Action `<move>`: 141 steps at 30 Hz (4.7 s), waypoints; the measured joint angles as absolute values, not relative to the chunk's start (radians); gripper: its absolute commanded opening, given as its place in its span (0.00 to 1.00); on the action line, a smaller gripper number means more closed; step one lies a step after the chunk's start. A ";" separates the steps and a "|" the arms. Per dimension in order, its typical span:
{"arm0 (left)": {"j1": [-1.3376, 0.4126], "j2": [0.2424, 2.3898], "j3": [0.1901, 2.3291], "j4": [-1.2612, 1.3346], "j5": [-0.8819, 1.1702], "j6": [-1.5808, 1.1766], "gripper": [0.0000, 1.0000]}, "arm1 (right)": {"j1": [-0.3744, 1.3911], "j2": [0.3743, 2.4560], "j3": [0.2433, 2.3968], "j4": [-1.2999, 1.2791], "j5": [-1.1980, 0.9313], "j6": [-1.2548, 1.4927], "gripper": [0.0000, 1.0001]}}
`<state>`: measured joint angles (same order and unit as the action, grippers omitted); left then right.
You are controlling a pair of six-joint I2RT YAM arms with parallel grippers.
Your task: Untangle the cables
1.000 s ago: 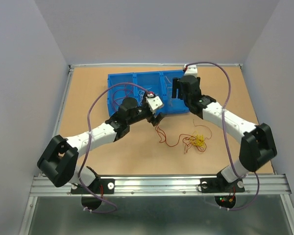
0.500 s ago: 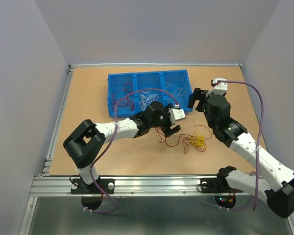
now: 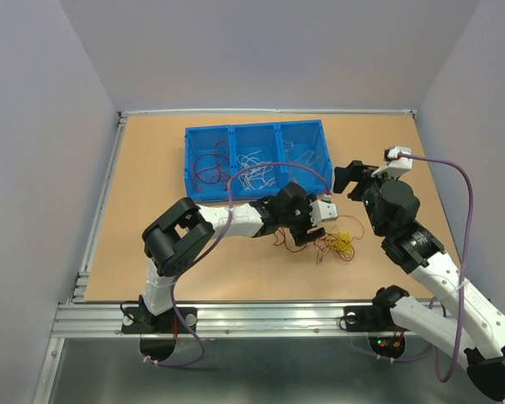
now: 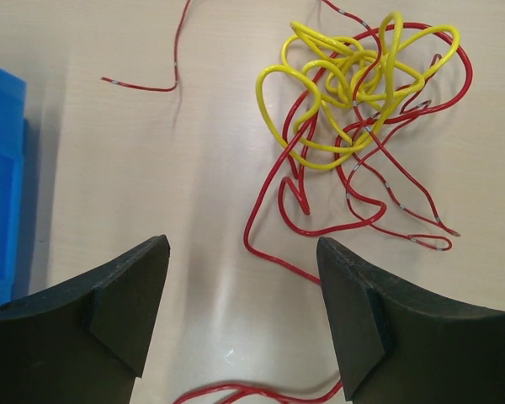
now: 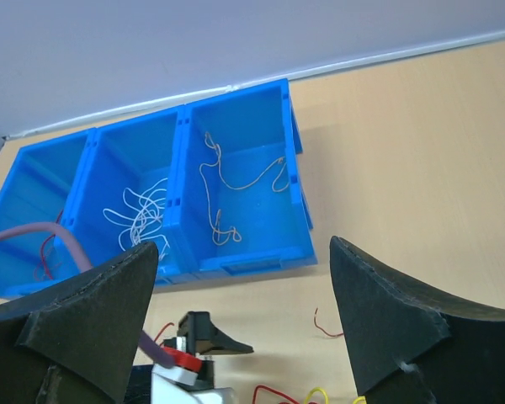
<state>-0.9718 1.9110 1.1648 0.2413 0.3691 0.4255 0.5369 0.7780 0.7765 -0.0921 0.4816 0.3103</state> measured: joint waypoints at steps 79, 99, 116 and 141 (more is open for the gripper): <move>-0.770 1.056 0.837 0.379 0.424 0.249 0.00 | 0.537 1.219 0.727 0.327 -0.572 0.060 0.46; -0.764 1.049 1.526 0.266 -0.071 0.290 0.00 | 0.537 1.489 0.882 0.242 -0.694 0.039 0.24; -0.680 1.308 1.777 0.281 -0.424 0.408 0.00 | 0.539 1.238 0.834 0.163 -0.751 -0.029 0.15; -0.324 1.260 1.210 0.440 -0.179 0.163 0.00 | 0.545 0.940 0.670 0.263 -0.525 0.082 0.15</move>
